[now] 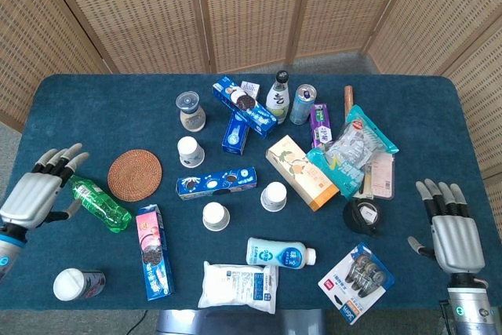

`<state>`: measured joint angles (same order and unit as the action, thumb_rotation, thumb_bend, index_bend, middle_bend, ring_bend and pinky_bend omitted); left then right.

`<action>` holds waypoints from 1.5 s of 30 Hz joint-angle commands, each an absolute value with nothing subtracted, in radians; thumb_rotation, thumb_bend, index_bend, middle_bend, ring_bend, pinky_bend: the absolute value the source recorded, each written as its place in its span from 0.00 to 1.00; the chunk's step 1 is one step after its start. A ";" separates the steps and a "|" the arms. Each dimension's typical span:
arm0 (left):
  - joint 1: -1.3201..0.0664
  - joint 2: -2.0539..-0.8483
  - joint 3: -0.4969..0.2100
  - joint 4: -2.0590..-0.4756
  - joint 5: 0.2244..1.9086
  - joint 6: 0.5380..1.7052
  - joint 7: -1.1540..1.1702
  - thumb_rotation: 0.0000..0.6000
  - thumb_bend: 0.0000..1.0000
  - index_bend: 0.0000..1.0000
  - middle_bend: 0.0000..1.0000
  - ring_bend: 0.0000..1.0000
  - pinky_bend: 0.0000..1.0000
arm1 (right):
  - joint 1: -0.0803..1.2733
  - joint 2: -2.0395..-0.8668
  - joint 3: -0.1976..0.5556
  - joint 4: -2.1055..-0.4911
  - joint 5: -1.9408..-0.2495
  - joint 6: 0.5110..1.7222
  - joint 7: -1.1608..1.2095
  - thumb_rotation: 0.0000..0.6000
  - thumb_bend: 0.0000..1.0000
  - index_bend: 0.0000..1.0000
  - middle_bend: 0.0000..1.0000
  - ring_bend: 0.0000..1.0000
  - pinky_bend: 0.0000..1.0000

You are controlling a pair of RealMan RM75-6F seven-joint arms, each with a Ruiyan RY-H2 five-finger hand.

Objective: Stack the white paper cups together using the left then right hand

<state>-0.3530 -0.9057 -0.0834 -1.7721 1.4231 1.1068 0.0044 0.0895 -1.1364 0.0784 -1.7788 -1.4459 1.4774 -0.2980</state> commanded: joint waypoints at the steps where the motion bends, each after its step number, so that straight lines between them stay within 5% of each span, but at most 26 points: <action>1: -0.458 -0.929 -0.134 -1.778 1.310 0.976 0.086 1.00 0.40 0.00 0.00 0.00 0.00 | 0.089 -1.134 0.080 -1.780 -1.444 1.478 -0.295 1.00 0.00 0.00 0.00 0.00 0.00; 11: -0.669 -1.071 -0.185 -1.724 1.012 0.822 0.373 1.00 0.40 0.00 0.00 0.00 0.00 | 0.089 -1.126 0.088 -1.783 -1.433 1.480 -0.278 1.00 0.00 0.00 0.00 0.00 0.00; 22: -0.867 -1.286 -0.174 -1.610 0.702 0.842 0.616 1.00 0.40 0.00 0.00 0.00 0.00 | 0.088 -1.113 0.098 -1.785 -1.420 1.480 -0.245 1.00 0.00 0.00 0.00 0.00 0.00; 42: -1.038 -1.526 -0.165 -1.380 0.475 0.837 0.698 1.00 0.40 0.00 0.00 0.00 0.00 | 0.079 -1.087 0.125 -1.779 -1.378 1.491 -0.182 1.00 0.00 0.00 0.00 0.00 0.00; 45: -1.051 -1.546 -0.159 -1.363 0.463 0.846 0.712 1.00 0.40 0.00 0.00 0.00 0.06 | 0.080 -1.085 0.127 -1.775 -1.373 1.489 -0.177 1.00 0.00 0.00 0.00 0.00 0.00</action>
<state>-1.0474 -1.5418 -0.1620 -1.3660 0.4663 0.8431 0.7085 0.0796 -1.0857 0.1269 -1.7750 -1.3736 1.4895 -0.1766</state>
